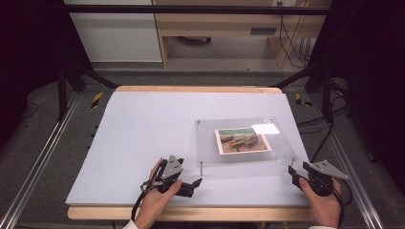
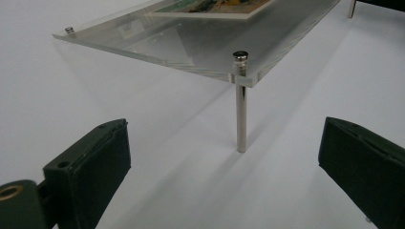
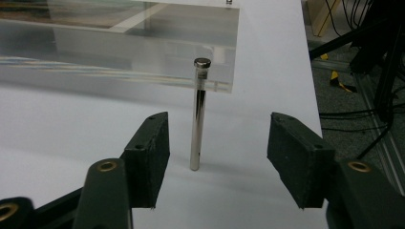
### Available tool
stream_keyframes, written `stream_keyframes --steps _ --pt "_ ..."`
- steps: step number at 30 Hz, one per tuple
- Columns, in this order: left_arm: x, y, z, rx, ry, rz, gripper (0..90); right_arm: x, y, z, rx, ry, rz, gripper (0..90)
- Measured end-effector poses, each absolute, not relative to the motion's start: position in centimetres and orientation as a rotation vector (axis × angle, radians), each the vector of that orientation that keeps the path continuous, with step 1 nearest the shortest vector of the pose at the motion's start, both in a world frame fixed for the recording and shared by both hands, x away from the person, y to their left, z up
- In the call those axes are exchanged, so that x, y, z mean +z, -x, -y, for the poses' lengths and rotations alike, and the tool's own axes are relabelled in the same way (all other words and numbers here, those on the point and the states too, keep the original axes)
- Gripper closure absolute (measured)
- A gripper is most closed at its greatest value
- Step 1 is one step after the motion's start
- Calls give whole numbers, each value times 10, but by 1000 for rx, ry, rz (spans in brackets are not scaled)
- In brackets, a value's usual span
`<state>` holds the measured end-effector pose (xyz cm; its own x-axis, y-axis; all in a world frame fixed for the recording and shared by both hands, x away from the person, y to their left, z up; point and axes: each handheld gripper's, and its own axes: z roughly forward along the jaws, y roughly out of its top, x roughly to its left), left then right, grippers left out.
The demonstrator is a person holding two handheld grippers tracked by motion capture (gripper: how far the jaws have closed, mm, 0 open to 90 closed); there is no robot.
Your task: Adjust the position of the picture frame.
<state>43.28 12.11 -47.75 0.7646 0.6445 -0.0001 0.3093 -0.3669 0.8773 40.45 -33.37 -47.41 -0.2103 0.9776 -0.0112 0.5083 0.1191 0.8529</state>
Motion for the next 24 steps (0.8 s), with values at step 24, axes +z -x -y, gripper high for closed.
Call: stream_keyframes --steps 24 --pt "-476 -427 -113 401 -1968 -701 43 -480 -423 335 1065 -1463 -1775 512"
